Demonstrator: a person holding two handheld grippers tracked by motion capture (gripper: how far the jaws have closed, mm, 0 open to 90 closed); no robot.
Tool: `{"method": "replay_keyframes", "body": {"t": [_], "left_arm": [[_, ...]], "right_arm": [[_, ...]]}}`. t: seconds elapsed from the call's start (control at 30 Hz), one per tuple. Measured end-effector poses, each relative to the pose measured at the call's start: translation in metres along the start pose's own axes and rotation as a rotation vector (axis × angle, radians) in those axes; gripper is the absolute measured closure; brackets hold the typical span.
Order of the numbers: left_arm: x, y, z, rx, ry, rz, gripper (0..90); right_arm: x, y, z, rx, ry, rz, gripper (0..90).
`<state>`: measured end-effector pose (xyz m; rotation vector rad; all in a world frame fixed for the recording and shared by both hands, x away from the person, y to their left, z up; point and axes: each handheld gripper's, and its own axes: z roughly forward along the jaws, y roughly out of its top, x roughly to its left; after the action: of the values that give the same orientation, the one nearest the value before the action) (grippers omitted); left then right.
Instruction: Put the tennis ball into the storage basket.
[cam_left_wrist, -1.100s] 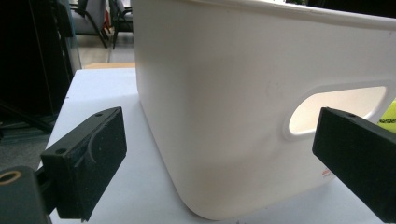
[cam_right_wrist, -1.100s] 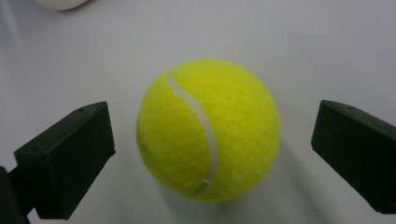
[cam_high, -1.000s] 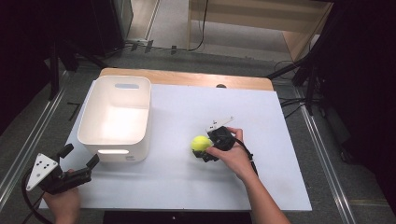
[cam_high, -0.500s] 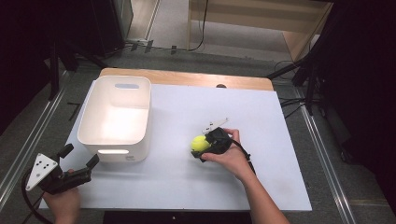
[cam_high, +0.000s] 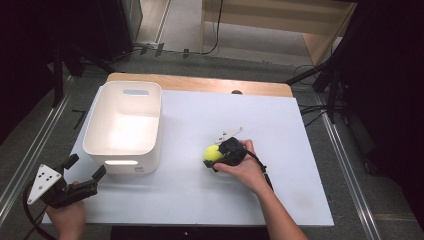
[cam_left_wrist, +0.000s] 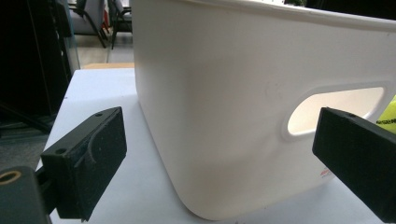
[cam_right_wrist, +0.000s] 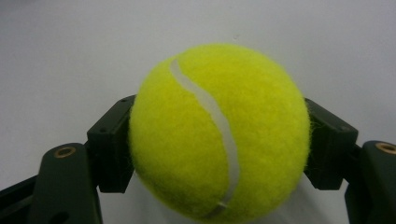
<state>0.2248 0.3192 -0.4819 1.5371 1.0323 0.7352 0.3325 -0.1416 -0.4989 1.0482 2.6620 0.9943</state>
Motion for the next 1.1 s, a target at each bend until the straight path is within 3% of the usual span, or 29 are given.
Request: {"method": "replay_keyframes", "body": {"t": [1.1], "left_arm": [[0.0,0.0,0.0,-0.002,-0.001,-0.002,2.9]], "right_arm": [[-0.002,0.014,-0.012,-0.021,0.034,-0.002,23.8]]}}
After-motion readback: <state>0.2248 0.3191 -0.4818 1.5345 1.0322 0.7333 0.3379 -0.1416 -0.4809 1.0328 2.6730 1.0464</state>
